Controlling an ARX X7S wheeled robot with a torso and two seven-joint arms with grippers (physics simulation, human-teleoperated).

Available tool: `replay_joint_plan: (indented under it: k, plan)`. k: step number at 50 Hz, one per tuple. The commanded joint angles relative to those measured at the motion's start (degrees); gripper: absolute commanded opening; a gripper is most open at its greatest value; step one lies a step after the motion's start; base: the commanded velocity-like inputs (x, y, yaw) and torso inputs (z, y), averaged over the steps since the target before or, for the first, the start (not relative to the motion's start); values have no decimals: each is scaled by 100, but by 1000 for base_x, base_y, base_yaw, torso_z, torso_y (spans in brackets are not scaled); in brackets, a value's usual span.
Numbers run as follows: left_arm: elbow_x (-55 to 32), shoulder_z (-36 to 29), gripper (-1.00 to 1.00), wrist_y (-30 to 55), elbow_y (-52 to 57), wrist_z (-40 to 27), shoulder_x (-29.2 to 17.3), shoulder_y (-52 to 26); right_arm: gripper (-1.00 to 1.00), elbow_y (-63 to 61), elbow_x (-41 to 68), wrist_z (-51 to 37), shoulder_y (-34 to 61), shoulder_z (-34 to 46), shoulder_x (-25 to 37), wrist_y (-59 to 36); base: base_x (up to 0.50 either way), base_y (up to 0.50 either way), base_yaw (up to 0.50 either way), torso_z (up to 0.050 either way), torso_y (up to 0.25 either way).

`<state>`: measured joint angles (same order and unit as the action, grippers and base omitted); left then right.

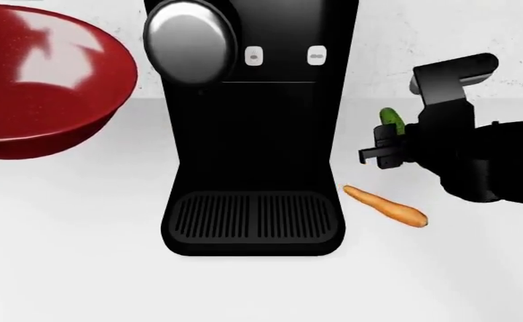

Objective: Place the two vegetables and bowl onto the tray for setting up a vegetable dip station.

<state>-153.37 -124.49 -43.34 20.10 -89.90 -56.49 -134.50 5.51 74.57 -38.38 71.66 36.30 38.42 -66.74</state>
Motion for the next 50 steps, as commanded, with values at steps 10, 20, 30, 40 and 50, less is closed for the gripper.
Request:
replay_joint_plan:
  k: [10, 20, 30, 40, 50]
  plan:
    - [130, 155, -100, 98, -24, 0, -20, -40, -100, -838, 732, -1041, 1070, -702, 157, -385, 0, 0, 0, 0, 0]
    - [170, 226, -100, 117, -22, -6, -44, -47, -100, -1006, 879, -1377, 1574, -776, 137, -559, -500, 0, 0, 0, 1]
    - [217, 246, -100, 86, -6, -2, -55, -43, -100, -1081, 958, -1475, 1808, -781, 136, -643, -500, 0, 0, 0, 0]
    - [239, 245, -100, 66, -1, -4, -60, -45, -100, -1164, 987, -1451, 1885, -766, 177, -658, -500, 38, 0, 0, 0]
    - [216, 288, -100, 152, -57, -4, -56, -45, -100, -1198, 899, -1358, 2008, -617, 139, -730, -430, 398, 0, 0, 0]
